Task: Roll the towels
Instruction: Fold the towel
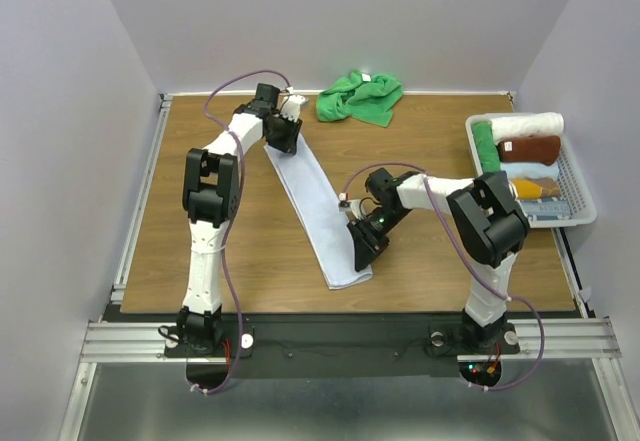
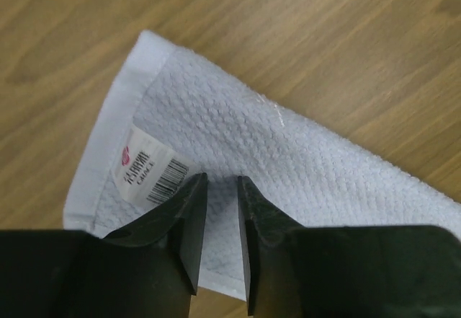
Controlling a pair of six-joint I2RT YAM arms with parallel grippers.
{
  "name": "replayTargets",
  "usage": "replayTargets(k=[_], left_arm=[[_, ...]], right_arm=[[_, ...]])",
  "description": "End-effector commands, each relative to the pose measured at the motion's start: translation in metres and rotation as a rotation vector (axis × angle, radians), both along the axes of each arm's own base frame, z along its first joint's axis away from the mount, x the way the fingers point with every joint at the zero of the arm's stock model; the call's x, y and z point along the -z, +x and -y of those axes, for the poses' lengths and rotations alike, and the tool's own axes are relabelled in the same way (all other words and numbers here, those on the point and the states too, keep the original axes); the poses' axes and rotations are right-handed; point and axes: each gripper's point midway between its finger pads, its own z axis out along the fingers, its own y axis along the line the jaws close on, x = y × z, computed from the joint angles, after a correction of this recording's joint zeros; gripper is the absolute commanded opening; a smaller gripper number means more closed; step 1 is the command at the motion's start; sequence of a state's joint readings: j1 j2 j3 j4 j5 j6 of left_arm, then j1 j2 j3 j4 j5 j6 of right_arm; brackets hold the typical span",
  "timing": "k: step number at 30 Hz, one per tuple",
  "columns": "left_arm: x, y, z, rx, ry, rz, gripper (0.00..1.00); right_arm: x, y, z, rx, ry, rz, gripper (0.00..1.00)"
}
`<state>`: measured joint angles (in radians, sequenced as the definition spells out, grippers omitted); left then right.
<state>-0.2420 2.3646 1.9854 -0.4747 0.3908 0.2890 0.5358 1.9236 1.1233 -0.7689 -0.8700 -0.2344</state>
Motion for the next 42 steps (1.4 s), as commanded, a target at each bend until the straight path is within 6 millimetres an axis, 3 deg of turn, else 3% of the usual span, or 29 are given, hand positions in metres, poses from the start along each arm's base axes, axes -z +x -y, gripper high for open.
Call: replayTargets(k=[1, 2, 3, 4, 5, 6, 7, 8, 10, 11, 13, 14, 16, 18, 19, 21, 22, 24, 27, 28, 29, 32, 34, 35, 36, 37, 39, 41, 42], left_arm=[[-0.054, 0.001, 0.006, 0.095, -0.068, 0.08, 0.41], [-0.096, -0.001, 0.009, 0.117, -0.096, 0.173, 0.43], [-0.113, -0.006, 0.01, 0.128, -0.111, 0.21, 0.46], [-0.111, -0.022, 0.01, 0.147, -0.125, 0.197, 0.49], [-0.153, -0.029, 0.01, 0.16, -0.146, 0.294, 0.51], [-0.15, -0.042, 0.009, 0.171, -0.15, 0.282, 0.52], [-0.161, -0.051, 0.01, 0.192, -0.164, 0.302, 0.53], [-0.187, -0.061, 0.01, 0.206, -0.174, 0.353, 0.53], [-0.193, -0.078, 0.011, 0.225, -0.195, 0.358, 0.53], [-0.211, -0.087, 0.01, 0.232, -0.205, 0.399, 0.53], [-0.211, -0.101, 0.01, 0.246, -0.206, 0.403, 0.53], [-0.225, -0.11, 0.008, 0.265, -0.192, 0.45, 0.53], [-0.232, -0.131, 0.009, 0.299, -0.17, 0.489, 0.53], [-0.232, -0.148, 0.011, 0.335, -0.147, 0.514, 0.53], [-0.217, -0.163, 0.015, 0.352, -0.134, 0.484, 0.53], [-0.221, -0.192, 0.02, 0.413, -0.095, 0.518, 0.52], [-0.216, -0.218, 0.032, 0.467, -0.061, 0.531, 0.52], [-0.206, -0.243, 0.038, 0.527, 0.008, 0.546, 0.51], [-0.18, -0.292, 0.054, 0.638, 0.068, 0.521, 0.51], [-0.163, -0.301, 0.052, 0.642, 0.115, 0.498, 0.51], [-0.157, -0.323, 0.065, 0.706, 0.112, 0.494, 0.51], [-0.132, -0.331, 0.072, 0.665, 0.141, 0.447, 0.5], [-0.125, -0.336, 0.085, 0.658, 0.119, 0.434, 0.48], [-0.119, -0.341, 0.094, 0.671, 0.111, 0.42, 0.48], [-0.112, -0.348, 0.1, 0.695, 0.116, 0.417, 0.48], [-0.102, -0.367, 0.109, 0.756, 0.127, 0.417, 0.48], [-0.086, -0.389, 0.124, 0.826, 0.138, 0.402, 0.48], [-0.075, -0.399, 0.133, 0.855, 0.153, 0.384, 0.55], [-0.06, -0.402, 0.138, 0.861, 0.187, 0.356, 0.56]], right_arm=[[-0.033, 0.0, -0.018, -0.013, 0.128, 0.034, 0.38], [-0.04, 0.0, -0.017, -0.014, 0.14, 0.056, 0.38], [-0.046, -0.002, -0.016, -0.017, 0.149, 0.075, 0.37], [-0.048, -0.007, -0.013, -0.017, 0.149, 0.077, 0.37], [-0.057, -0.008, -0.011, -0.015, 0.155, 0.111, 0.37], [-0.057, -0.01, -0.009, -0.016, 0.153, 0.113, 0.37], [-0.054, -0.013, -0.007, -0.017, 0.141, 0.111, 0.37], [-0.047, -0.013, -0.005, -0.019, 0.121, 0.108, 0.35], [-0.037, -0.016, -0.003, -0.029, 0.103, 0.083, 0.3], [-0.03, -0.02, -0.003, -0.032, 0.096, 0.049, 0.28], [-0.021, -0.021, -0.002, -0.038, 0.08, 0.035, 0.27], [-0.017, -0.022, -0.001, -0.037, 0.067, 0.025, 0.26], [-0.003, -0.02, 0.002, -0.029, 0.018, 0.006, 0.24], [0.005, -0.02, 0.003, -0.027, -0.002, -0.015, 0.23], [0.011, -0.021, 0.004, -0.023, -0.019, -0.039, 0.23], [0.016, -0.023, 0.004, -0.019, -0.03, -0.068, 0.23], [0.018, -0.025, 0.004, -0.018, -0.033, -0.085, 0.23], [0.014, -0.026, 0.001, -0.019, -0.011, -0.096, 0.24], [-0.012, -0.021, -0.009, -0.021, 0.072, -0.09, 0.27], [-0.023, -0.017, -0.012, -0.019, 0.104, -0.073, 0.29], [-0.044, -0.004, -0.017, -0.001, 0.143, -0.027, 0.33], [-0.075, 0.025, -0.022, 0.07, 0.137, 0.068, 0.46], [-0.078, 0.041, -0.014, 0.12, 0.087, 0.123, 0.46], [-0.08, 0.051, -0.005, 0.172, 0.068, 0.134, 0.55], [-0.082, 0.059, 0.003, 0.204, 0.043, 0.167, 0.57], [-0.084, 0.065, 0.01, 0.237, 0.033, 0.172, 0.58], [-0.089, 0.086, 0.034, 0.339, 0.019, 0.191, 0.65], [-0.091, 0.102, 0.054, 0.42, -0.008, 0.206, 0.69], [-0.091, 0.115, 0.073, 0.478, -0.045, 0.24, 0.75]])
